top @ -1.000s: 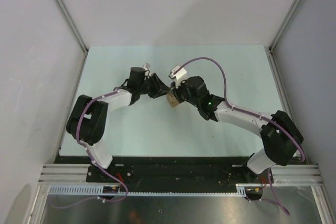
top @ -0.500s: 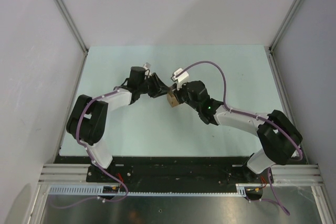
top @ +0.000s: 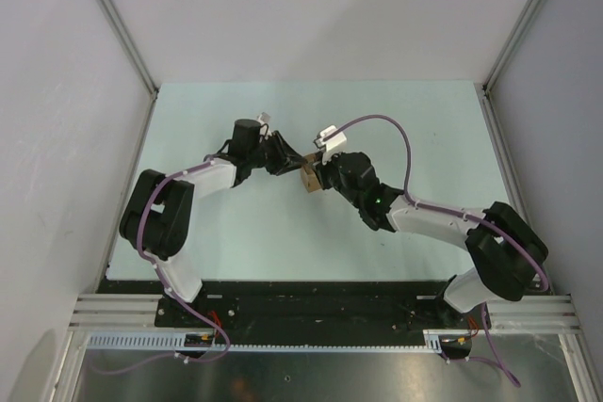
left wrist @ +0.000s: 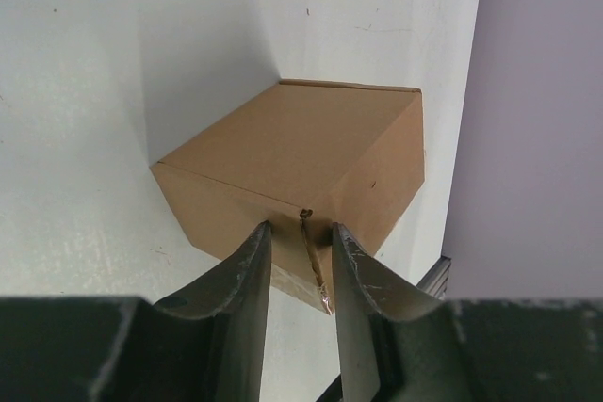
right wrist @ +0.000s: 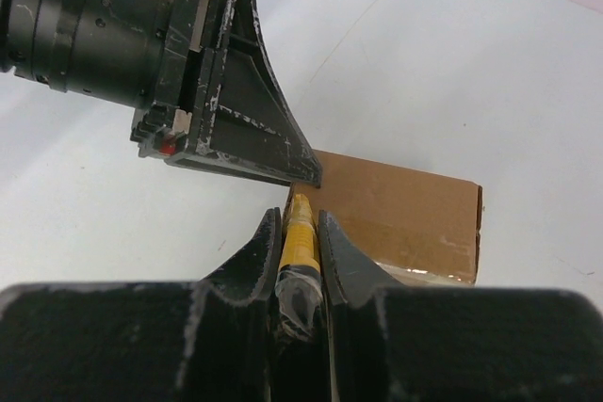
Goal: Unpack the express box
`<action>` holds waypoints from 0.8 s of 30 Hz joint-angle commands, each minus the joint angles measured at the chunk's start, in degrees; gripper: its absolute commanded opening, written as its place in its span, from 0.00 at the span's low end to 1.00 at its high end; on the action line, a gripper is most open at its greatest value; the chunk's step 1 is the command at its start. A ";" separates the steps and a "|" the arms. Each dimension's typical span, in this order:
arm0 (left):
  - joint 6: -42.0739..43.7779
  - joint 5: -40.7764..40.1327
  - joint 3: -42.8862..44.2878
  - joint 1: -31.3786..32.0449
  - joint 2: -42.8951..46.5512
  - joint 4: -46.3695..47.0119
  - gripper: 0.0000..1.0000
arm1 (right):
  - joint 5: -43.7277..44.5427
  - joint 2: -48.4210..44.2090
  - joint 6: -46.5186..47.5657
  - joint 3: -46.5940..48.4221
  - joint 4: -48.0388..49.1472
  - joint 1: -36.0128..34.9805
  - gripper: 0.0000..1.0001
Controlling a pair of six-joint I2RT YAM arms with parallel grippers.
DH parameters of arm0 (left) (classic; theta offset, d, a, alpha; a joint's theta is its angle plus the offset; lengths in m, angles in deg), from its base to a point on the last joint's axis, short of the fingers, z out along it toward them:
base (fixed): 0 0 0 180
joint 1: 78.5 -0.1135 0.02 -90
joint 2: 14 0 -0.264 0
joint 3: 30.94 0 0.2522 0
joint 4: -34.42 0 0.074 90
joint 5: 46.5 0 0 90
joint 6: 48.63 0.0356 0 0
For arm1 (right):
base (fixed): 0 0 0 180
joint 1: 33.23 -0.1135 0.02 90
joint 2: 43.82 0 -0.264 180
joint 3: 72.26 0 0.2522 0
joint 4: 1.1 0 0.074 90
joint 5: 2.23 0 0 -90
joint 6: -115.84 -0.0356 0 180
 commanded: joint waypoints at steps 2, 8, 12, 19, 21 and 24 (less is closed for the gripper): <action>-0.39 -0.38 0.60 -0.08 -1.71 -3.14 0.34 | 3.39 -3.57 -2.42 -0.36 4.44 -1.06 0.00; -0.84 0.15 0.51 -0.08 -1.62 -3.31 0.35 | 7.16 -3.22 -2.25 -0.36 5.94 -2.55 0.00; -0.14 0.67 0.86 -0.08 -0.83 -3.58 0.45 | 10.16 -3.22 -2.16 -0.45 6.03 -3.25 0.00; 6.62 0.59 5.59 -0.08 2.51 -6.02 0.60 | 12.44 -5.77 -2.60 -0.45 3.57 -3.43 0.00; 11.45 -0.03 7.18 -0.08 2.86 -6.91 0.62 | 12.10 -6.21 -3.13 -0.36 2.87 -3.43 0.00; 17.43 2.24 10.52 -0.25 1.21 -8.76 0.65 | 11.04 -6.91 -3.57 -0.37 2.17 -3.43 0.00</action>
